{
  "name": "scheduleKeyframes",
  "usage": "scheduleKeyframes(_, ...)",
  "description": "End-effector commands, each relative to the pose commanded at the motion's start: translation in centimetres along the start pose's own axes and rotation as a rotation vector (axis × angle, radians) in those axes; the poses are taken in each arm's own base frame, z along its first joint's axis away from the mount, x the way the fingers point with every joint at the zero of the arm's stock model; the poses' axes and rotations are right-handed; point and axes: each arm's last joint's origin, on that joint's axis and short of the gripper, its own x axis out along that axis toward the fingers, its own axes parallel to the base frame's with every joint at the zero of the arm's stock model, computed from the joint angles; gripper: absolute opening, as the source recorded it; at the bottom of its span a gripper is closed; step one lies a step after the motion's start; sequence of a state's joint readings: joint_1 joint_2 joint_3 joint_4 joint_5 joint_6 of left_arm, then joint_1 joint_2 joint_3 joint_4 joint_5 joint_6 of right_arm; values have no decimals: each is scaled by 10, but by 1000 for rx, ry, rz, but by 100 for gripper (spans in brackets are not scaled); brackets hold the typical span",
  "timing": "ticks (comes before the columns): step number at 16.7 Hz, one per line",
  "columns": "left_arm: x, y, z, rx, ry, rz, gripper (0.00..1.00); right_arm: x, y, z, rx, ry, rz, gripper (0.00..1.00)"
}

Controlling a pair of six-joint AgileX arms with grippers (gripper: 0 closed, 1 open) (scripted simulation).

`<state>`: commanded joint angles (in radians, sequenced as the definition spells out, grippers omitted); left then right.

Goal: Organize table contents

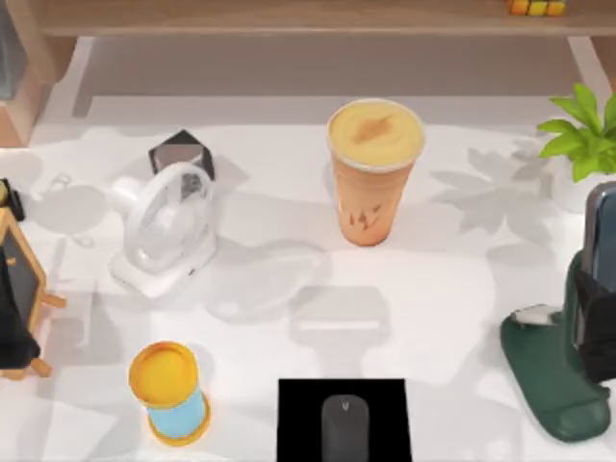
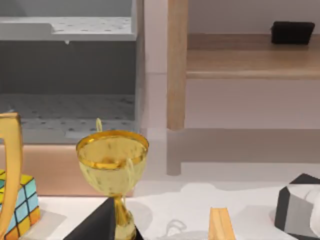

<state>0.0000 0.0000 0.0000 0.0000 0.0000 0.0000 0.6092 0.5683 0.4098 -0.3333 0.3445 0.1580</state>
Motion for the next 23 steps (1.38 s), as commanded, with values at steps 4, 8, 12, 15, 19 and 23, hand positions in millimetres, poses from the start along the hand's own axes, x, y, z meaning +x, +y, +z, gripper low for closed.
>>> scheduleKeyframes(4, 0, 0, 0, 0, 0, 0, 100, 0, 0, 0, 0, 0, 0, 100)
scheduleKeyframes(8, 0, 0, 0, 0, 0, 0, 100, 0, 0, 0, 0, 0, 0, 100)
scheduleKeyframes(12, 0, 0, 0, 0, 0, 0, 100, 0, 0, 0, -1, -1, 0, 100)
scheduleKeyframes(15, 0, 0, 0, 0, 0, 0, 100, -7, 2, -10, -15, 4, 6, 100)
scheduleKeyframes(19, 0, 0, 0, 0, 0, 0, 100, -19, 4, -22, -18, 24, 4, 100)
scheduleKeyframes(23, 0, 0, 0, 0, 0, 0, 100, -26, 7, -13, 0, -1, 0, 100)
